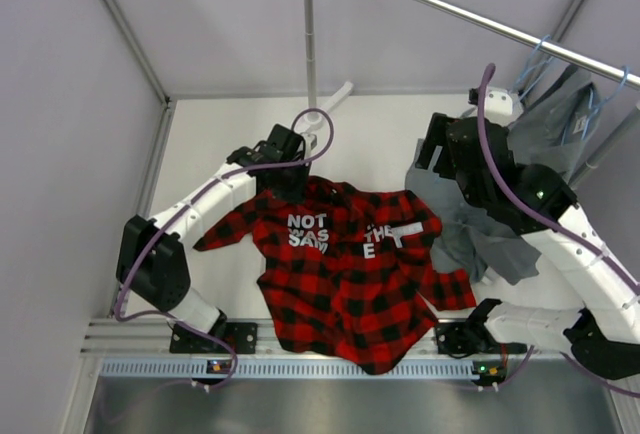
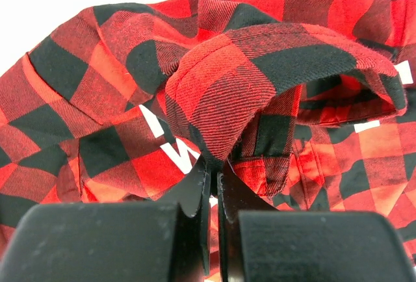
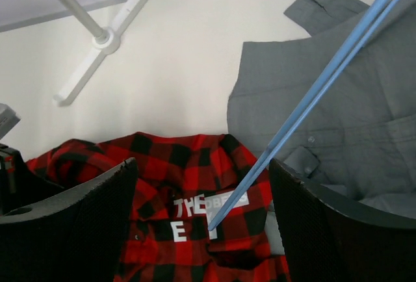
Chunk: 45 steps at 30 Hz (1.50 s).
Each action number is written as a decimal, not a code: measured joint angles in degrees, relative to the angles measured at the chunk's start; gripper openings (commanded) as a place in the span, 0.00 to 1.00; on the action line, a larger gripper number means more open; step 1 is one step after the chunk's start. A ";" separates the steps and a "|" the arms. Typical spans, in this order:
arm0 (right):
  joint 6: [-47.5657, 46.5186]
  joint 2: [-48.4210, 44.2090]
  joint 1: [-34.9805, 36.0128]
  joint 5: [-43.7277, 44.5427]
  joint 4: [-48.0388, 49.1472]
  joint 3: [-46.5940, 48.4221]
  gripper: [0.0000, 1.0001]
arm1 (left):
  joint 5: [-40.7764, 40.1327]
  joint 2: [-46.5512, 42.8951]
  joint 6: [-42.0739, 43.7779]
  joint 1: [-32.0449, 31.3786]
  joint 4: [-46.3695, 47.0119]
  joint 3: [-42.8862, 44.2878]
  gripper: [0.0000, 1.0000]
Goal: Place the shirt on the hanger
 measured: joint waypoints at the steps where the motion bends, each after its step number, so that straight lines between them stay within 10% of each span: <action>1: 0.07 0.13 0.00 0.59 -0.42 0.07 0.79 | 0.00 -0.13 0.00 0.00 0.00 -0.24 0.00; 13: -1.55 2.01 -4.92 4.50 -1.88 2.19 0.75 | 0.70 -0.55 -0.02 0.00 0.50 -0.87 0.00; 26: -2.47 5.20 -5.66 5.38 -2.40 2.16 0.32 | 1.84 -0.55 -0.02 0.00 0.55 -1.79 0.00; 45: -3.69 4.11 -7.41 7.26 -2.73 0.55 0.14 | 3.06 -0.55 0.02 0.00 0.55 -1.84 0.00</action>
